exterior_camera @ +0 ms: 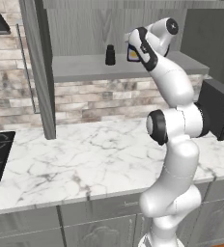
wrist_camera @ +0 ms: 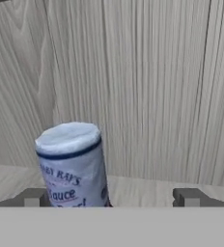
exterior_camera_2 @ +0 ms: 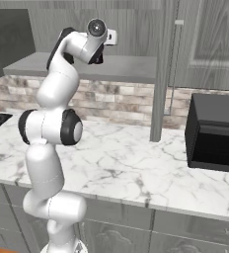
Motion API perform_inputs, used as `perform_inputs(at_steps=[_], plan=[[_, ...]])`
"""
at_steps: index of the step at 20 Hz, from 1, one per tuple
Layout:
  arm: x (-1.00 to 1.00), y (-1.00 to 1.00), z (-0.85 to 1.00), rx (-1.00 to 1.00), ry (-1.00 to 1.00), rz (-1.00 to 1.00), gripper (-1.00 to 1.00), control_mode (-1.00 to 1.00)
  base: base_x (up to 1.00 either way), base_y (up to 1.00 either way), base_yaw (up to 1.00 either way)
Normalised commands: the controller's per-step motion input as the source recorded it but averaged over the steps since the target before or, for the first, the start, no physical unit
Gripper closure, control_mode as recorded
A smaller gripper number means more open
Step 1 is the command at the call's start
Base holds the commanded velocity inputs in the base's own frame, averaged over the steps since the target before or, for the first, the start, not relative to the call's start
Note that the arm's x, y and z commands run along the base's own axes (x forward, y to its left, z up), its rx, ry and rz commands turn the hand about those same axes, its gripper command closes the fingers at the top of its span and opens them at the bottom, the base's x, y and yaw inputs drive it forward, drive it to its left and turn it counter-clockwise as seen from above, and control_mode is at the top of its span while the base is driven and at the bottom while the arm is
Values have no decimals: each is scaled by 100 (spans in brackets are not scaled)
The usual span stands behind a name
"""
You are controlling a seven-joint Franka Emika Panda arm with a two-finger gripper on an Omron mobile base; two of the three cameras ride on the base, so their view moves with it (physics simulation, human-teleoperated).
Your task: Move the shaker and condiment bottle from the cabinet to the dining counter.
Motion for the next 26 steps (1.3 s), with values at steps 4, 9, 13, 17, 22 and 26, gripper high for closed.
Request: perform_inputs(at_steps=[4, 9, 13, 17, 22, 26], plan=[[18, 0, 0, 0, 0, 0, -100, -100, 0, 0, 0], [9, 0, 0, 0, 0, 0, -100, -100, 0, 0, 0], [0, 9, 0, 0, 0, 0, 100, -100, 0, 0, 0], [0, 7, 0, 0, 0, 0, 100, -100, 0, 0, 0], [-3, 0, 0, -3, -1, 0, 100, -100, 0, 0, 0], [-39, 0, 0, -2, -13, 0, 100, -100, 0, 0, 0]])
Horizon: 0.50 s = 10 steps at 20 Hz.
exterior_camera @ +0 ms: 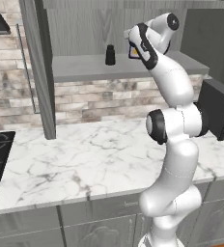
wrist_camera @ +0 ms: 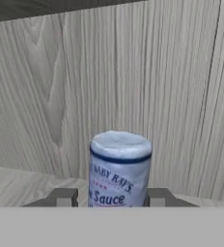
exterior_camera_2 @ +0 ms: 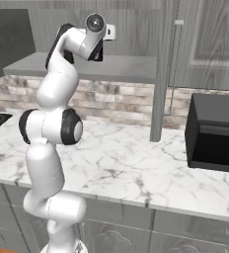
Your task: Move the shaker and condiment bottle from the cabinet to the dining counter.
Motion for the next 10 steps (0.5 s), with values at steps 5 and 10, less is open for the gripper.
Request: perform_inputs(at_steps=[5, 10], plan=[[-96, -4, 1, 0, -18, 0, 100, -100, 0, 0, 0], [-100, -16, 5, 0, -15, 0, 100, -100, 0, 0, 0]])
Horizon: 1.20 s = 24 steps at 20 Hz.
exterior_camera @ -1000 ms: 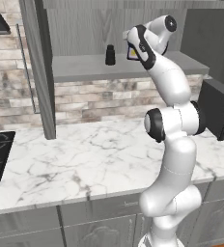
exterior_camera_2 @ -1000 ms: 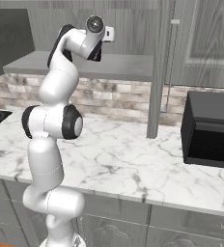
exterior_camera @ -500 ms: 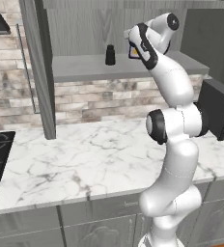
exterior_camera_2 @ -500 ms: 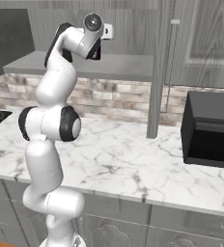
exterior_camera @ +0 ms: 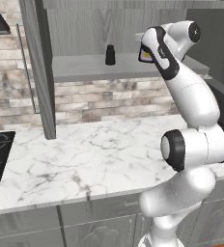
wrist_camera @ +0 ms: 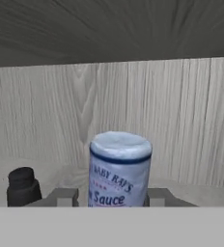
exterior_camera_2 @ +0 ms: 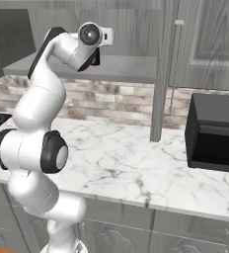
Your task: Move the shaker and condiment bottle from the cabinet to the dining counter.
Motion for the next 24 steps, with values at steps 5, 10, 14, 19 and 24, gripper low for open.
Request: perform_inputs(at_steps=[5, 10, 14, 19, 24], plan=[[-100, -13, 27, -4, -5, 0, 100, -100, 0, 0, 0], [-100, -5, 24, -11, 0, 0, 100, -100, 0, 0, 0], [-100, 0, 0, -6, 0, 0, 100, -100, 0, 0, 0], [-100, 0, 0, 0, 0, -1, 100, -100, 0, 0, 0], [-100, 0, -2, 0, 0, -2, 100, -100, 0, 0, 0]])
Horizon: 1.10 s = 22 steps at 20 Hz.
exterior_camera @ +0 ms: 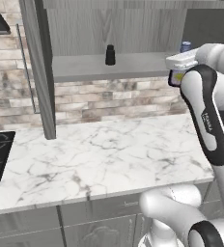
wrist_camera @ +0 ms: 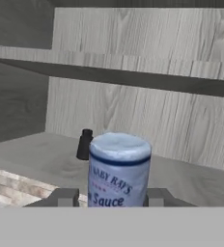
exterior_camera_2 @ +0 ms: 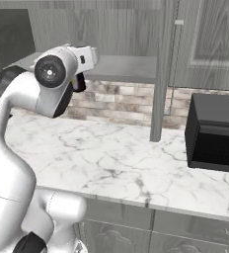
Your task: Move the shaker and condiment bottle from the cabinet to the dining counter.
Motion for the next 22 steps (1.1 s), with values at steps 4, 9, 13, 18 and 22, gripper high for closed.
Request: perform_inputs(at_steps=[4, 9, 13, 18, 22], plan=[[-100, 0, -9, 0, 0, -1, 100, -100, 0, 0, 0], [-92, 1, -34, 0, 0, -1, 100, -100, 0, 0, 0], [-69, 9, -55, 0, 0, 0, 100, -100, 0, 0, 0], [-25, 11, -13, 0, 0, 0, 100, -100, 0, 0, 0], [0, 4, 0, 0, 0, 0, 100, -100, 0, 0, 0]])
